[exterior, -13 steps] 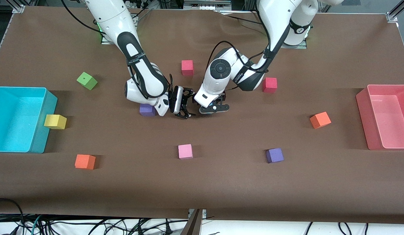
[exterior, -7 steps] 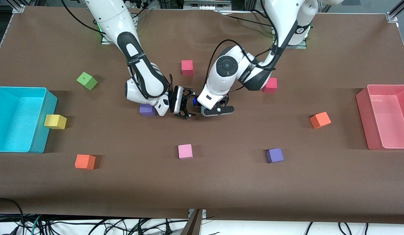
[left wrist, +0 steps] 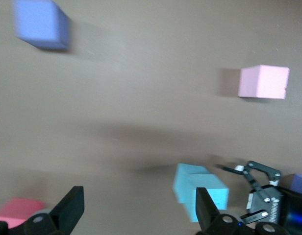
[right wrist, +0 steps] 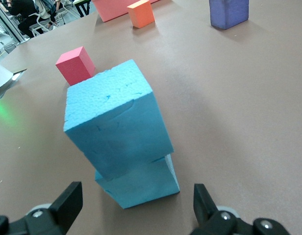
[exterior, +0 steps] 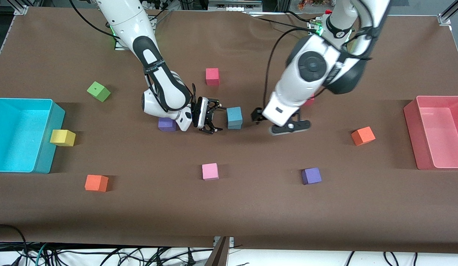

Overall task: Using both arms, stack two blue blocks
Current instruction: 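Open the left gripper and lift it away from the stack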

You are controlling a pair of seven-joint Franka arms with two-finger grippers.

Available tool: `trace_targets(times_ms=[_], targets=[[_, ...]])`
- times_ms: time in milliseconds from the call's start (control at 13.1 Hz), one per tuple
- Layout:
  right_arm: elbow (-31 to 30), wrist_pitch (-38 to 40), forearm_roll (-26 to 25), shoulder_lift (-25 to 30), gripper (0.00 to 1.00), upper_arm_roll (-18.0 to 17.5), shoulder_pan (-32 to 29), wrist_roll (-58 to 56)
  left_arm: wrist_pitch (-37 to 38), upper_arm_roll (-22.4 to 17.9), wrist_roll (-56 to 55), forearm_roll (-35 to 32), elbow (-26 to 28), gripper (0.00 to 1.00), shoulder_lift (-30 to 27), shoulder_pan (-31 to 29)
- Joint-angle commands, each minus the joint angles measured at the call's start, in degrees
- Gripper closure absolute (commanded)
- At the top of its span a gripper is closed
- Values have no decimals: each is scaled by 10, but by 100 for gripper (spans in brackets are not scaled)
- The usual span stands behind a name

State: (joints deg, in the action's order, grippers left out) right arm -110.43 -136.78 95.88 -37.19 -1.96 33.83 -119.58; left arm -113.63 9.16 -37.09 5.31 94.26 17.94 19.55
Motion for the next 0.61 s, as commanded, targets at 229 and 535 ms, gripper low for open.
trace_targets(times_ms=[229, 535], targets=[[-26, 16, 12, 19, 0, -1, -7, -14, 119, -24, 248, 2, 33, 0, -107, -119], [-33, 16, 12, 23, 0, 0, -7, -17, 137, -107, 369, 0, 37, 0, -128, -121]])
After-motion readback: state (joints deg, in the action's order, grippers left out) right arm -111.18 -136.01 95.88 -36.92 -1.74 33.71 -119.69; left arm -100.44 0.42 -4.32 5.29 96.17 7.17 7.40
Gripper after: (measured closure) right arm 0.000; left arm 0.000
